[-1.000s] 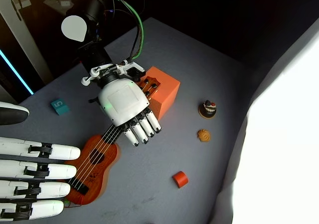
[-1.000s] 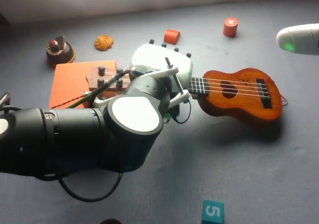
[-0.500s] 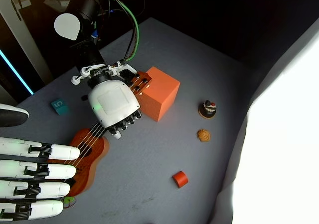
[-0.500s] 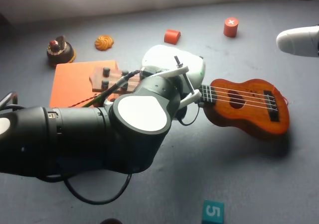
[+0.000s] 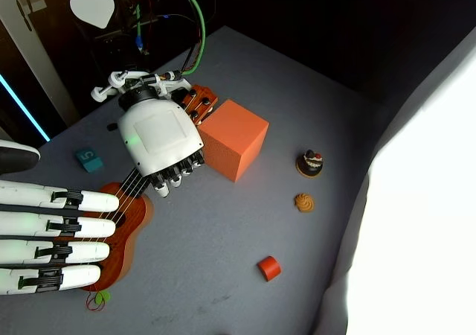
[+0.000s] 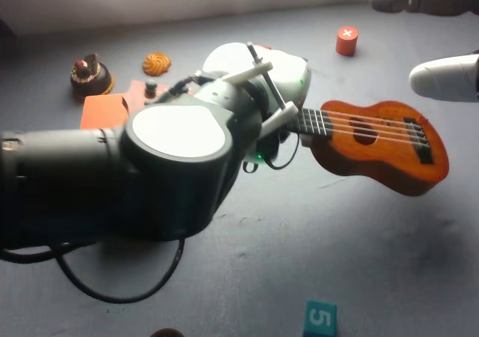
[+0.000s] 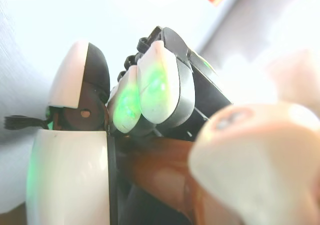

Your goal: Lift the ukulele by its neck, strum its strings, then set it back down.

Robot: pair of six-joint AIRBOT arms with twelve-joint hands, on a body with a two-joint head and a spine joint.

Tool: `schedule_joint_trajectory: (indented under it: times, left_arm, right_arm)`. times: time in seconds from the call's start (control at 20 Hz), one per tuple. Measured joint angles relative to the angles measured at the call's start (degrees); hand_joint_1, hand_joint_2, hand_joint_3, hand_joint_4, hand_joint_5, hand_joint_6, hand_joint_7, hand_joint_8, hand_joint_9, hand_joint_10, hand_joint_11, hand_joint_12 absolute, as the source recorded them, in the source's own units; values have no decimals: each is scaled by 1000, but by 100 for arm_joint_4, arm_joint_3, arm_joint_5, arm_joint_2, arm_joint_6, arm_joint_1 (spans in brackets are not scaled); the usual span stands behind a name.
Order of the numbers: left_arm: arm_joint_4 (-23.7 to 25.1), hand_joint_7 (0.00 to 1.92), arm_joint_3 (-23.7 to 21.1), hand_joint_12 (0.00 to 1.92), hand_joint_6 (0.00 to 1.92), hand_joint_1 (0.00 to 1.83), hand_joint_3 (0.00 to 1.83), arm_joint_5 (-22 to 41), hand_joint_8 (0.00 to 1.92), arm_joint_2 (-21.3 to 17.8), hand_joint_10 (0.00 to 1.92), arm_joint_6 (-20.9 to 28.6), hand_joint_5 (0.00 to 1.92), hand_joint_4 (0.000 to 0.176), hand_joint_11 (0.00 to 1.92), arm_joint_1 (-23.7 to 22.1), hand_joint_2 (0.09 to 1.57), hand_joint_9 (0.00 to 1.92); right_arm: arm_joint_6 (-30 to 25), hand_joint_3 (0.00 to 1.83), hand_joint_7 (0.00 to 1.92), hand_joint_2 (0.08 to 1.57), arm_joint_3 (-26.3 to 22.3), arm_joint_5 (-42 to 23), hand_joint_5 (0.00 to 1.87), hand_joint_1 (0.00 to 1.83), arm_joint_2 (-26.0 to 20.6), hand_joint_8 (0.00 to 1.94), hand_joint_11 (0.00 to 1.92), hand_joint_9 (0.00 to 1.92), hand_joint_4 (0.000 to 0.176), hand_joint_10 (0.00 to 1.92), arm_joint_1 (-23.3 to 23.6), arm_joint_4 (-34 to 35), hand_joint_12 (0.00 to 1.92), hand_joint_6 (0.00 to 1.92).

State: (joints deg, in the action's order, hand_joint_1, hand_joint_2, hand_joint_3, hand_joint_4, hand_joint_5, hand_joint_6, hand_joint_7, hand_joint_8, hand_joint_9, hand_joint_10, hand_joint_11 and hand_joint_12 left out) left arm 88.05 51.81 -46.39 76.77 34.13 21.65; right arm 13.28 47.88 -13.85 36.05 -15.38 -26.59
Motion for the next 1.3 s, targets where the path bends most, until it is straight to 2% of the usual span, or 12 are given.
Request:
schedule_joint_trajectory:
  times: [0.1, 0.25, 0.3, 0.45, 0.6, 0.7, 0.8, 0.85, 1.15, 1.3]
  left_arm:
    - [-155, 1436, -181, 1921, 1921, 1557, 114, 17, 1921, -162, 1921, -11, 1346, 3, 1598, -81, 1149, 1557]
    - [-236, 1429, -396, 1921, 1921, 1551, 110, 129, 1921, -352, 1921, -9, 1327, 9, 1596, -203, 1139, 1555]
    - [-284, 1434, -426, 1921, 1921, 1535, 119, 190, 1921, -435, 1921, -4, 1329, 13, 1591, -245, 1160, 1553]
    - [-389, 1434, -450, 1921, 1921, 1543, 112, 280, 1921, -509, 1921, -24, 1331, 20, 1588, -345, 1157, 1551]
    - [-350, 1423, -450, 1921, 1921, 1531, 108, 376, 1921, -522, 1921, -24, 1301, 37, 1582, -398, 1164, 1547]
    - [-369, 1405, -450, 1921, 1921, 1541, 96, 420, 1921, -522, 1921, -55, 1315, 47, 1568, -398, 1146, 1537]
    - [-363, 1424, -450, 1921, 1921, 1545, 98, 435, 1921, -522, 1921, -94, 1317, 65, 1583, -398, 1160, 1558]
    - [-365, 1425, -448, 1921, 1921, 1545, 98, 433, 1921, -522, 1921, -98, 1318, 67, 1585, -398, 1162, 1559]
    - [-365, 1440, -442, 1921, 1921, 1561, 90, 446, 1921, -520, 1921, -153, 1332, 91, 1598, -398, 1160, 1558]
    - [-367, 1451, -435, 1921, 1921, 1555, 92, 455, 1921, -520, 1921, -184, 1331, 103, 1592, -398, 1169, 1559]
  right_arm:
    - [-396, 0, 198, 1284, -4, -11, 190, 300, -7, 10, 0, 147, 0, 16, -37, -459, 397, 5]
    - [-444, 0, 200, 1285, -7, -42, 188, 309, -26, 6, 0, 149, 0, 14, -153, -525, 348, 4]
    - [-555, 0, 214, 1278, -20, -50, 216, 310, -42, 4, 0, 167, 0, 16, -173, -697, 405, 11]
    - [-664, 1, 216, 1283, -177, -39, 194, 279, -63, 1, 0, 155, 0, 5, -317, -1086, 325, 2]
    - [-717, 3, 156, 1295, -308, -129, 178, 260, -72, 0, 0, 123, 0, 0, -411, -1176, 217, 2]
    - [-717, 0, 164, 1289, -306, -160, 186, 269, -101, 4, 0, 126, 0, 2, -472, -1154, 279, 5]
    - [-715, 0, 206, 1280, -295, -197, 210, 210, -111, 9, 0, 137, 0, 5, -562, -1172, 394, 11]
    - [-715, 0, 216, 1277, -295, -195, 216, 165, -111, 11, 0, 137, 0, 5, -625, -1180, 406, 12]
    - [-710, 7, 170, 1323, -260, -258, 186, 33, -26, 1, 0, 108, 0, 2, -662, -1185, 169, 4]
    - [-719, 7, 182, 1329, -267, -282, 192, 0, 13, 7, 0, 111, 0, 3, -664, -1180, 155, 6]
